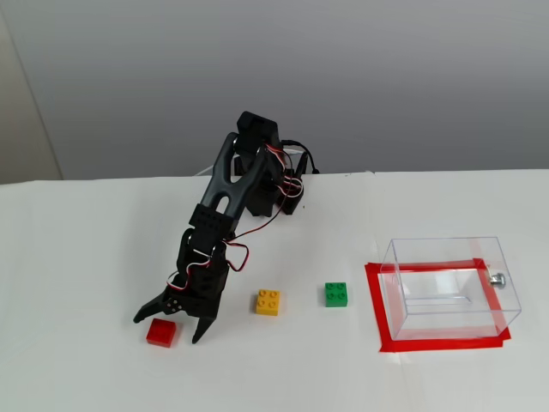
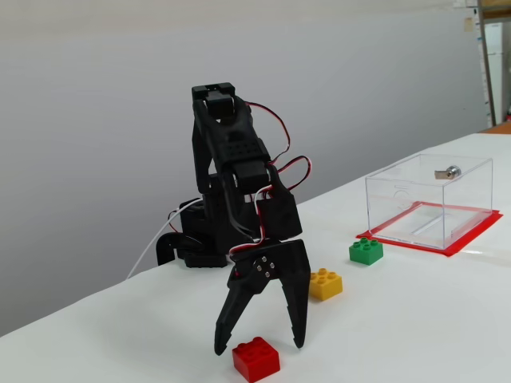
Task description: Pick the red lego brick and place it into the transparent box
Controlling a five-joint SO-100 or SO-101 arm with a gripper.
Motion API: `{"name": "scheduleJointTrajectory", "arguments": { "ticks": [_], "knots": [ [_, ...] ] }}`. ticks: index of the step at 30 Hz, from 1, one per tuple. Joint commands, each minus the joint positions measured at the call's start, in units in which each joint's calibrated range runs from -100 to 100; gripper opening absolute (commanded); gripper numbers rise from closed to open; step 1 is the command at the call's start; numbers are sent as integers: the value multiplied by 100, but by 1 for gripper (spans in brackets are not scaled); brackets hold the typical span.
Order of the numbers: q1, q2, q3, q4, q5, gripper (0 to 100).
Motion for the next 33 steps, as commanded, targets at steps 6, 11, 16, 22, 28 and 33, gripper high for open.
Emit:
{"name": "scheduleJointTrajectory", "arguments": {
  "ticks": [6, 11, 16, 22, 28, 33],
  "knots": [
    [56, -47, -215, -54, -591, 46],
    [49, -38, -206, -54, -606, 46],
    [64, 149, -287, -54, -560, 47],
    [116, 454, -676, -54, -554, 46],
    [123, 395, -604, 33, -544, 46],
    [160, 149, -269, 42, -539, 46]
  ]
}}
